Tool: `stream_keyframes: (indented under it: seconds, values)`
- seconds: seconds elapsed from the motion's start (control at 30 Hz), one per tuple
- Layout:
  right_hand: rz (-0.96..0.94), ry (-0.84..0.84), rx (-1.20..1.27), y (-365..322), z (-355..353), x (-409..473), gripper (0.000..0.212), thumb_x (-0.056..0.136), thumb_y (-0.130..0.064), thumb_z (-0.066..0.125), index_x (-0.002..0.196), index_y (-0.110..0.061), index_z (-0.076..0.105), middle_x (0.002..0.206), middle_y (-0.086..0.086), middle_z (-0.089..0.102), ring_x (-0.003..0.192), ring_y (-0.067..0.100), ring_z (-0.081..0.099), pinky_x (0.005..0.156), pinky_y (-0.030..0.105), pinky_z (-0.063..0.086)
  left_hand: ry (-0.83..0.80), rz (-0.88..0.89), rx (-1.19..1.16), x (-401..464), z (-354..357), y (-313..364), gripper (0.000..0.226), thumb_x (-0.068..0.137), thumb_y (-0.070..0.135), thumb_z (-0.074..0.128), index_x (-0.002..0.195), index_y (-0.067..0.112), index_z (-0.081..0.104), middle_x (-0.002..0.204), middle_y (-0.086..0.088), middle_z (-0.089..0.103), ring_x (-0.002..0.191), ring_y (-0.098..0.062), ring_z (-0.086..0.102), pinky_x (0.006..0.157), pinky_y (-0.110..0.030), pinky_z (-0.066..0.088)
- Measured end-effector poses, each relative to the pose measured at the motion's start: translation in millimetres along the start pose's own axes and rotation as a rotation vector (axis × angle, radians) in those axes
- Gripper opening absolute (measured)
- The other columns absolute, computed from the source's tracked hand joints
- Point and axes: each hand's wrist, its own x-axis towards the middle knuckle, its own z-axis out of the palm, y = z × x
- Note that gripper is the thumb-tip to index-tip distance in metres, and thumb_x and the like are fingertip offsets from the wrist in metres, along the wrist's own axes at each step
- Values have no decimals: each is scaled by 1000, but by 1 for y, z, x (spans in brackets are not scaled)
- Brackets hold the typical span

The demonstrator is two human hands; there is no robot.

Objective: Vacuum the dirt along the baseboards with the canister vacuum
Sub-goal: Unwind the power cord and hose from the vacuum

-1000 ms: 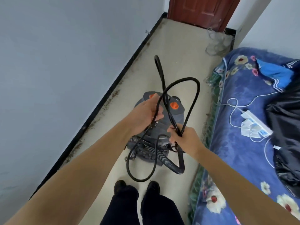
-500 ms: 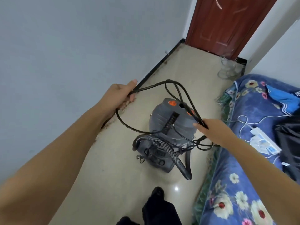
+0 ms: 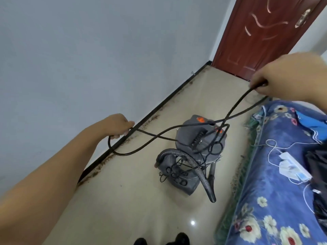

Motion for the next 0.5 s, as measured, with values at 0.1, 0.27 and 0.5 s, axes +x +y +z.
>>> stream_keyframes:
  seconds: [0.1, 0.27, 0.5]
  values:
    - [-105, 407, 145, -6, -28, -6, 14, 83, -23, 62, 90, -26, 74, 69, 9, 66, 70, 36, 63, 59, 37, 48, -309, -90, 130, -4, 17, 10, 33, 99, 28, 42, 85, 3, 58, 66, -9, 58, 52, -24, 57, 51, -26, 48]
    - [-198, 490, 543, -27, -31, -4, 19, 88, -27, 59, 97, -19, 74, 81, 11, 72, 77, 34, 65, 68, 42, 51, -237, 331, 63, -10, 59, 54, 60, 96, 60, 33, 146, 29, 36, 153, 6, 36, 140, -12, 33, 112, -27, 21]
    - [-180, 466, 894, -58, -6, 11, 17, 91, -33, 62, 88, -19, 70, 56, -12, 47, 56, 9, 47, 58, 22, 36, -507, 612, -889, -53, 47, 124, 62, 93, 61, 25, 82, 15, 65, 52, -2, 55, 50, -17, 55, 71, -34, 55]
